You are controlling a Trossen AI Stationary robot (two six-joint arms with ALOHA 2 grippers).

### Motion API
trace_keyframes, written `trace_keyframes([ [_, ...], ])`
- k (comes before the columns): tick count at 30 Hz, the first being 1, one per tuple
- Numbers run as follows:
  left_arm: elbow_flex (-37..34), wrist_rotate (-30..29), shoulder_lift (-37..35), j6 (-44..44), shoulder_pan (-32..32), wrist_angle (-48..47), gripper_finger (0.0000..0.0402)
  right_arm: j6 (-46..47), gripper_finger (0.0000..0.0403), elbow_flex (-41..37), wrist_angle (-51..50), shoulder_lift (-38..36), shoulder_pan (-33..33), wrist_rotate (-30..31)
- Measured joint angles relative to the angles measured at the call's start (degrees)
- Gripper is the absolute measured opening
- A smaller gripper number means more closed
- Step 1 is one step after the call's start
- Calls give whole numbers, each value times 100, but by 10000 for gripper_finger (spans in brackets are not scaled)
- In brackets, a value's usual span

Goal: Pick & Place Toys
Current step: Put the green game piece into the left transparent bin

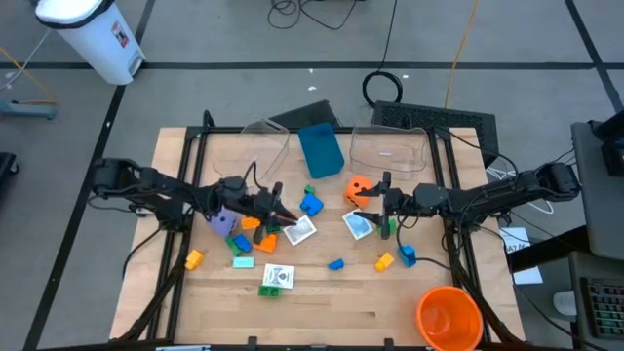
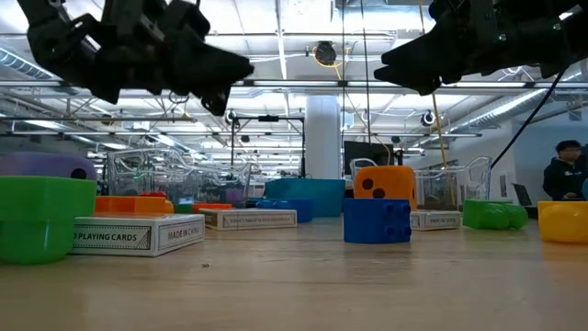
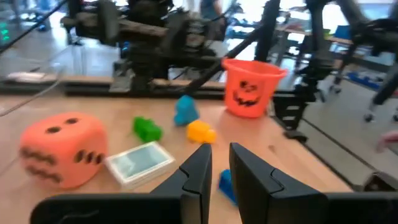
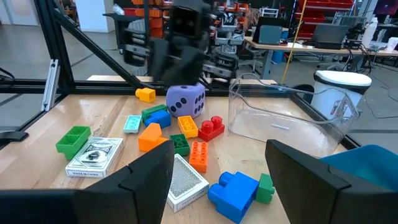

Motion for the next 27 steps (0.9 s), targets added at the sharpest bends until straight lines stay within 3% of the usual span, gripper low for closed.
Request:
trace_keyframes([
  [7,25,-867,0,431,-765,699,61,1,248,0,-1,0,0,0],
  [14,149,-867,-2,369,-1276,892,61,0,249,0,-2,0,0,0],
  [19,149,-1011,-2,671,-1277,854,61,110,247,0,173,1,0,0],
  [27,189,-1824,-1005,1346,-868,-715,61,777,248,0,609,2,2,0],
])
